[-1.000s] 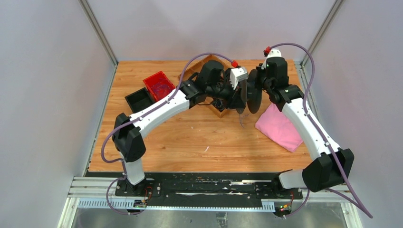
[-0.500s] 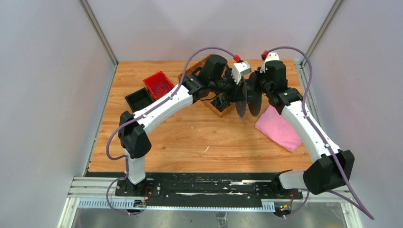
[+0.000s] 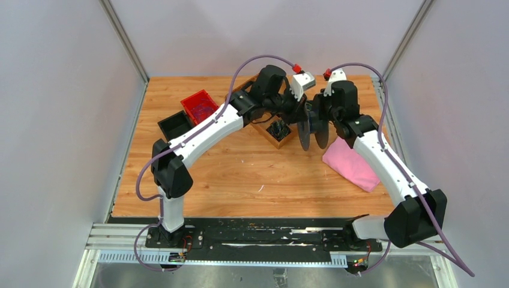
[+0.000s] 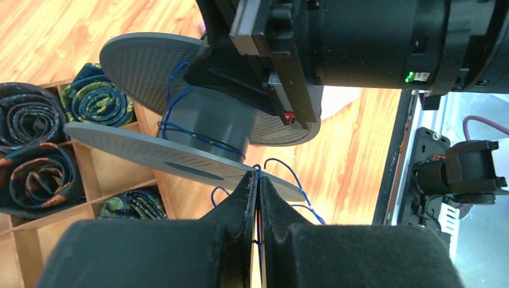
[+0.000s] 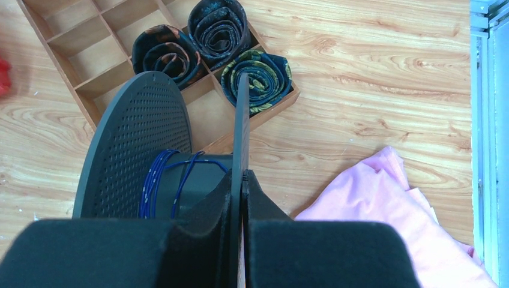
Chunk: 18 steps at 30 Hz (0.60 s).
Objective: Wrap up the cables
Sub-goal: Wrap the cable around the cable reel.
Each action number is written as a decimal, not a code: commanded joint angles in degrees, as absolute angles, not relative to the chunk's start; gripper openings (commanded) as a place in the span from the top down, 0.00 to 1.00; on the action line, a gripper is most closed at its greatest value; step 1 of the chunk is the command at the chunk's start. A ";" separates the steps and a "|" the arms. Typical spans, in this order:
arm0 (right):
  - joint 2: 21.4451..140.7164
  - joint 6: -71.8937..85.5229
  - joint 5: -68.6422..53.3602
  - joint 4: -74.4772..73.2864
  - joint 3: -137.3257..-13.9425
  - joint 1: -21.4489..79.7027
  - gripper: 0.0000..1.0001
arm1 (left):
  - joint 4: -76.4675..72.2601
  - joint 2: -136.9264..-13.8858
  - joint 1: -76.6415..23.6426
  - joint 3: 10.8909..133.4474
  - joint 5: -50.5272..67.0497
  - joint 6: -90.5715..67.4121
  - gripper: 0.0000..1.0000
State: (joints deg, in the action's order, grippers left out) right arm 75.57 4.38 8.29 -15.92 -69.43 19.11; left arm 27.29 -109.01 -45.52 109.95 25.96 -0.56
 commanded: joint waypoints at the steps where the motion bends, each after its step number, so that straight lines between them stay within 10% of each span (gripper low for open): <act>1: 73.33 1.14 9.62 -11.58 -68.43 20.98 0.99 | 27.70 -110.24 -44.48 112.98 23.53 0.66 0.93; 18: 70.19 -2.25 4.57 -10.31 -66.73 21.80 0.99 | 28.74 -109.97 -42.99 109.91 20.37 4.39 0.81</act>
State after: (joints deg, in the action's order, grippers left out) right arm 72.86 -1.54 7.03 -13.17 -65.80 20.97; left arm 29.17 -110.02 -43.62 110.76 23.18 2.04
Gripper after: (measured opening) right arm 0.034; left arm 0.185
